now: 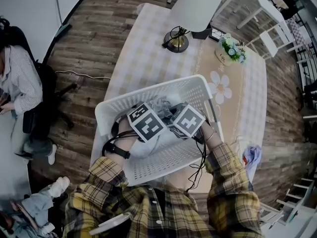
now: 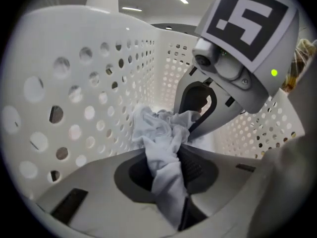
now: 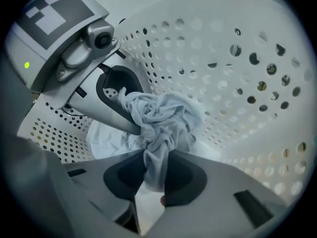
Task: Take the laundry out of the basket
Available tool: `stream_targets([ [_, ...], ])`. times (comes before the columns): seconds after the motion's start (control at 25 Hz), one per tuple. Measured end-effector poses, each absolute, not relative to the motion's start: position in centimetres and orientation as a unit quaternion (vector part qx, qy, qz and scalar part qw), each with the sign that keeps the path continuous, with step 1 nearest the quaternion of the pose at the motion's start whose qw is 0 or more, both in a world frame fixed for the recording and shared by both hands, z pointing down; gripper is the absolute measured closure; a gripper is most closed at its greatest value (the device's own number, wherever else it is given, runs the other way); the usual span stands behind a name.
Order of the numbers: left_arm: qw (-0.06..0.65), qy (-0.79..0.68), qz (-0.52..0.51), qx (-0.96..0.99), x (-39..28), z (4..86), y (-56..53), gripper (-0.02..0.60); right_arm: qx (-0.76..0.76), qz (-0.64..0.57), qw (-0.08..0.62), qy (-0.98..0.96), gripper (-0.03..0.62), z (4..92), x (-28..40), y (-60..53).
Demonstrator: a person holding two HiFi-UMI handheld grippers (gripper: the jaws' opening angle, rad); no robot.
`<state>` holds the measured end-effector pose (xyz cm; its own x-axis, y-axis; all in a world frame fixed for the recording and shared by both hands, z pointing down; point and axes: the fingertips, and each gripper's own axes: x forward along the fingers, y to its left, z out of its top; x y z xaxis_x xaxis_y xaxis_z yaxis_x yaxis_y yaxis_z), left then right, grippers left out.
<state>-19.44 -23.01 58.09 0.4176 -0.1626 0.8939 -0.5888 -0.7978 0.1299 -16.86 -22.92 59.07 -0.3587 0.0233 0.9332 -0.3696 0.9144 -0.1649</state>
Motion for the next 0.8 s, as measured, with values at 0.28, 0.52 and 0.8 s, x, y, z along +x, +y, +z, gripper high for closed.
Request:
stream_targets([
  [0.28, 0.195, -0.256, 0.437, 0.84, -19.0, 54.4, -24.3, 0.462, 0.153, 0.174, 0.532, -0.815, 0.479, 55.2, -16.7, -24.2],
  [0.52, 0.178, -0.279, 0.398, 0.856, -18.9, 51.2, -24.8, 0.463, 0.183, 0.156, 0.518, -0.821, 0.479, 51.9, -16.7, -24.6],
  [0.8, 0.148, -0.301, 0.342, 0.878, -18.6, 46.4, -24.6, 0.465, 0.236, 0.135, 0.477, -0.836, 0.48, 47.1, -16.2, -24.4],
])
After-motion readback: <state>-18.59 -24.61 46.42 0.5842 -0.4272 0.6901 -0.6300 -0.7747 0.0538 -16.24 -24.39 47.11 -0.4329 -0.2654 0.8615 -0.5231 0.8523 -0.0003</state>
